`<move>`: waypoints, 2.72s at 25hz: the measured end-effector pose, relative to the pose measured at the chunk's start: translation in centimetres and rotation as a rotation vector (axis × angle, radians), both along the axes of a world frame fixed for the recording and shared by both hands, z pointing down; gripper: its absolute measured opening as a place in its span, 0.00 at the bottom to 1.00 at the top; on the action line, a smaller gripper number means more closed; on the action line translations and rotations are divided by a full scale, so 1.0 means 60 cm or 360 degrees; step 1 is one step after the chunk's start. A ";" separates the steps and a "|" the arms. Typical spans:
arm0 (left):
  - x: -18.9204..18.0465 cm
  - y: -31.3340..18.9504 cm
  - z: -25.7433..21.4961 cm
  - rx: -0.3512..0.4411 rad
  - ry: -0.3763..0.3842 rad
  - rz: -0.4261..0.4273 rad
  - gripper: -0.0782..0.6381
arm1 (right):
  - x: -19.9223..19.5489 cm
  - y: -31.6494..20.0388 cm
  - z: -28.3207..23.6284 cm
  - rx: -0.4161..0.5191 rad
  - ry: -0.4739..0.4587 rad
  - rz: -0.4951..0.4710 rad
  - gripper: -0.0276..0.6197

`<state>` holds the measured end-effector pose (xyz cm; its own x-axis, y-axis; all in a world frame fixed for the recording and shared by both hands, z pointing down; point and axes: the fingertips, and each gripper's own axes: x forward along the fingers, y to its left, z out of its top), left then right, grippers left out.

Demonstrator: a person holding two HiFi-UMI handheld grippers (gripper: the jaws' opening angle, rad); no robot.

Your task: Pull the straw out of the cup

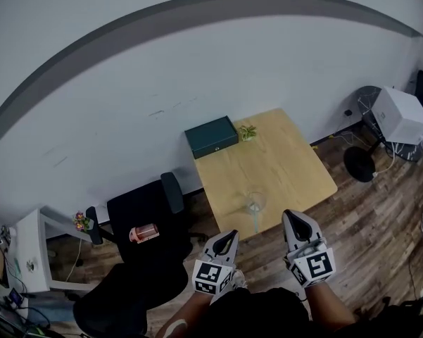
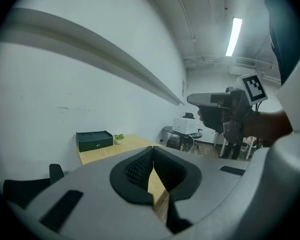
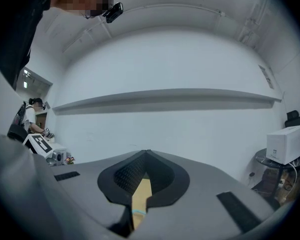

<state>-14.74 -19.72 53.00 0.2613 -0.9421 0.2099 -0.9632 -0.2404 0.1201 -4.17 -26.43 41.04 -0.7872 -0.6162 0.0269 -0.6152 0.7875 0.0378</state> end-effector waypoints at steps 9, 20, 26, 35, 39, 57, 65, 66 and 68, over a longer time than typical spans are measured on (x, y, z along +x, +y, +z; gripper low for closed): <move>0.005 -0.057 0.058 0.0000 -0.0151 0.0083 0.14 | -0.018 -0.045 0.048 -0.0098 0.0080 -0.0040 0.07; 0.032 -0.098 0.183 -0.0141 -0.0446 0.0216 0.37 | -0.004 -0.091 0.098 -0.0189 0.0138 -0.0120 0.07; 0.043 -0.123 0.207 -0.0163 -0.0516 0.0276 0.37 | -0.001 -0.091 0.141 -0.0281 0.0179 -0.0158 0.07; 0.073 -0.168 0.201 -0.0120 -0.0529 0.0321 0.37 | 0.003 -0.090 0.181 -0.0348 0.0208 -0.0227 0.07; 0.081 -0.178 0.198 -0.0122 -0.0542 0.0345 0.36 | 0.007 -0.097 0.188 -0.0368 0.0225 -0.0240 0.07; 0.088 -0.193 0.180 -0.0082 -0.0574 0.0285 0.18 | 0.027 -0.128 0.189 -0.0373 0.0191 -0.0220 0.07; 0.094 -0.198 0.132 -0.0014 -0.0633 0.0265 0.18 | 0.049 -0.166 0.166 -0.0337 0.0121 -0.0151 0.07; 0.094 -0.197 0.124 -0.0005 -0.0633 0.0264 0.18 | 0.056 -0.173 0.162 -0.0338 0.0108 -0.0128 0.07; 0.094 -0.195 0.109 0.0014 -0.0630 0.0260 0.18 | 0.067 -0.185 0.153 -0.0326 0.0094 -0.0093 0.07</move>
